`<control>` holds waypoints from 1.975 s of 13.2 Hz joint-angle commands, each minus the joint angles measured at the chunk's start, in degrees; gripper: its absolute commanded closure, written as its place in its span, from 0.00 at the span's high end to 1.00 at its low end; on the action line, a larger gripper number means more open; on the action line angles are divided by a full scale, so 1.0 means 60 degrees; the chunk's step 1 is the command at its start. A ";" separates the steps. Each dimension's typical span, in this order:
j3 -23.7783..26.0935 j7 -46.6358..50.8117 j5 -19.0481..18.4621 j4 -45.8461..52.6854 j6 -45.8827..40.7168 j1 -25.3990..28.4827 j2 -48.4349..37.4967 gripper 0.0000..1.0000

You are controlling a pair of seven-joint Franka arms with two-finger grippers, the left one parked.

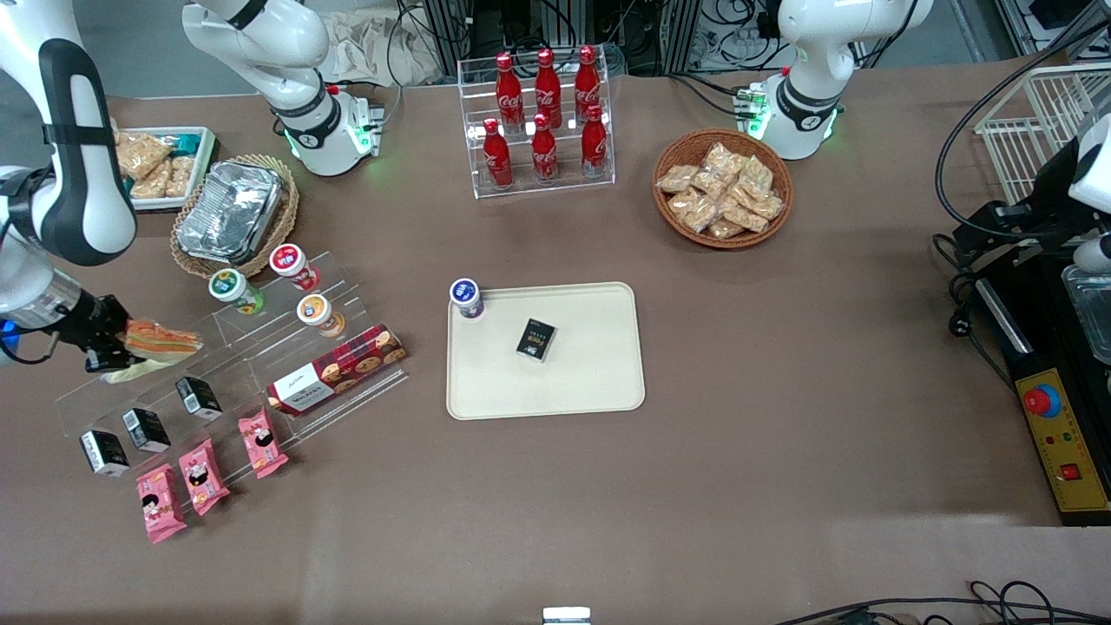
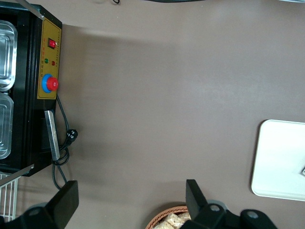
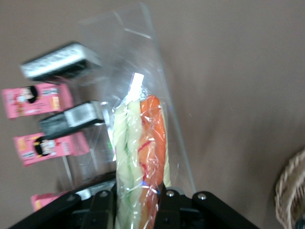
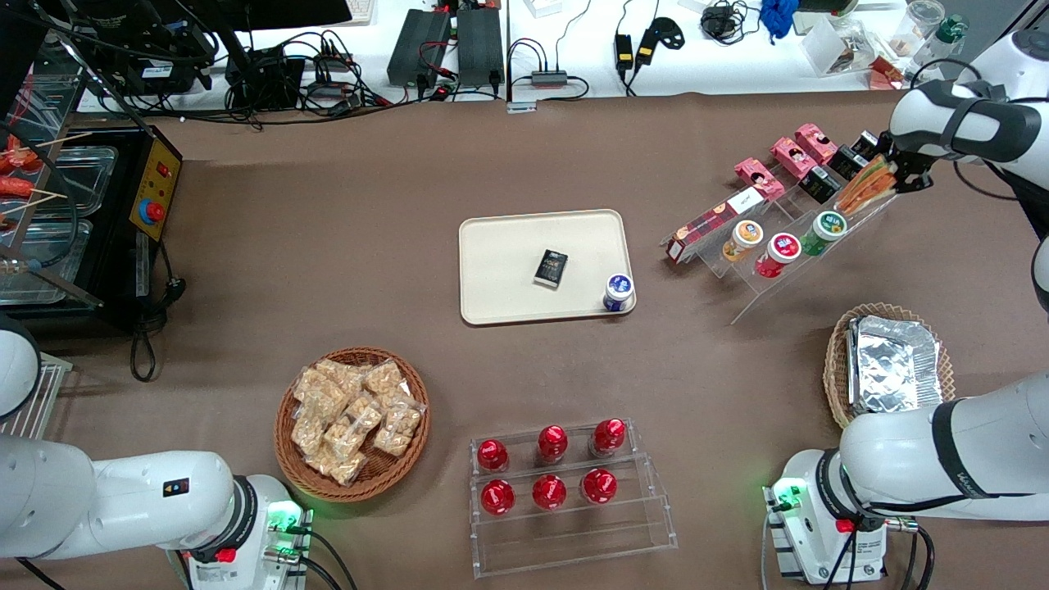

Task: Place sandwich on tray
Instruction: 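Close the right gripper on the plastic-wrapped sandwich and lift it, then carry the held sandwich over to the cream tray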

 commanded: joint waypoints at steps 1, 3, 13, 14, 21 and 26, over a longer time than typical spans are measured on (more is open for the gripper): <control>0.0010 -0.1840 0.0194 0.1147 -0.0765 -0.0030 0.0015 0.00; 0.0039 -0.3013 0.0194 0.2376 -0.1994 0.0014 0.0219 0.00; 0.0784 -1.0339 -0.0040 0.4138 -0.4575 0.1507 0.0162 0.00; 0.0931 -1.0444 -0.0026 0.4183 -0.4883 0.1567 0.0162 0.00; 0.3170 -1.2389 -0.0011 0.4242 -0.4886 0.2372 0.0322 0.00; 0.3862 -1.3970 -0.0113 0.4301 -0.3193 0.4039 0.2047 0.00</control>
